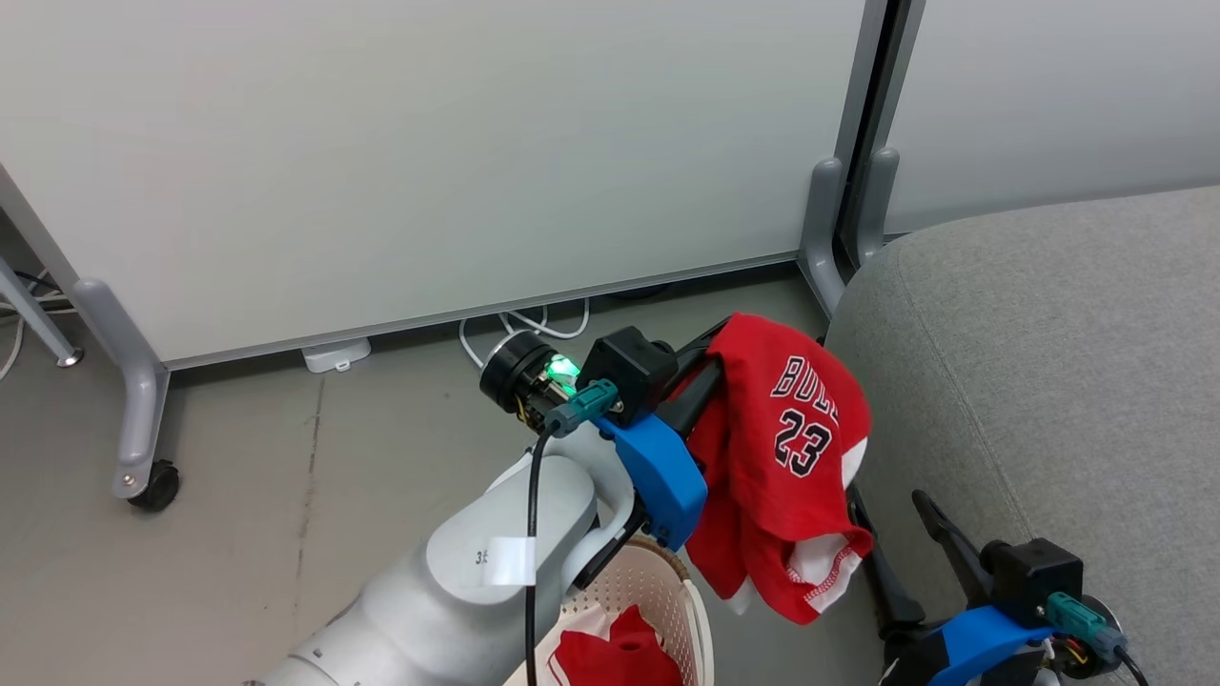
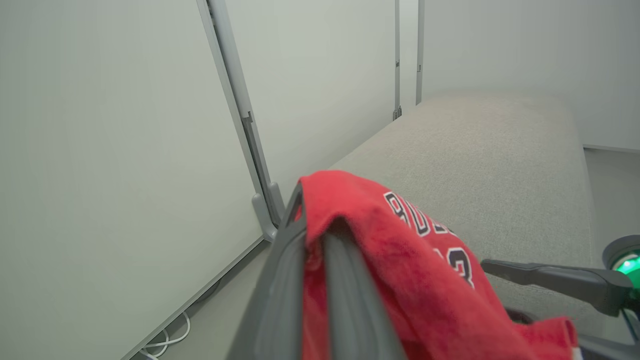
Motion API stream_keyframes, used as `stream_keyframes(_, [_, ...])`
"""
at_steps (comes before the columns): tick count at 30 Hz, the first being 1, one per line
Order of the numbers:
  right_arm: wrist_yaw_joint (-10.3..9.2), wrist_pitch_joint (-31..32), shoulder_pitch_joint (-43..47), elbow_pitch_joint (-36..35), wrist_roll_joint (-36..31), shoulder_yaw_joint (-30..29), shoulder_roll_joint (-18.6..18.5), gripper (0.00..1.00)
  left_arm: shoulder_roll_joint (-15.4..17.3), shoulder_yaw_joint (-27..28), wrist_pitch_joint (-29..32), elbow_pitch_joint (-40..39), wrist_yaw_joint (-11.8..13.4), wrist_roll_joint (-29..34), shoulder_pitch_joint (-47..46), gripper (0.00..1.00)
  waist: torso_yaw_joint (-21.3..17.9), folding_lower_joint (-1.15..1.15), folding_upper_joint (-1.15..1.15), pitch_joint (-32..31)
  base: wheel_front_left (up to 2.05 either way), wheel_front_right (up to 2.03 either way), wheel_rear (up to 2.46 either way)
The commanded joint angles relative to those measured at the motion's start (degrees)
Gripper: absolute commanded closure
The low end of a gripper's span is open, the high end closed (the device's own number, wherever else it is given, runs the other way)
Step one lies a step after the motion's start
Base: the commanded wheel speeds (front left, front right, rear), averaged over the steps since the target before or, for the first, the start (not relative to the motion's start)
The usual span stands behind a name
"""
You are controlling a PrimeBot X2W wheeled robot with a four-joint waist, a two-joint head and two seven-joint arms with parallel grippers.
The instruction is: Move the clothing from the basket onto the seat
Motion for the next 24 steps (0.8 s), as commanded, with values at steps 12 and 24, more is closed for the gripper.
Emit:
stream_keyframes(12, [0.03, 0.96, 1.63, -1.20, 0.19, 2.46, -0.20, 0.00, 0.02, 0.22, -0.17, 2.48, 0.29, -0.61, -0.50, 1.00, -0.08, -0.01, 0.00, 0.29, 0.00, 0.00, 0.00])
stream_keyframes(24, [0.03, 5.24, 5.35, -6.47, 0.89, 8.60, -0.22, 0.00, 0.02, 0.51, -0.17, 2.94, 0.09, -0.68, -0.19, 1.00, -0.33, -0.01, 0.00, 0.46, 0.00, 0.00, 0.00])
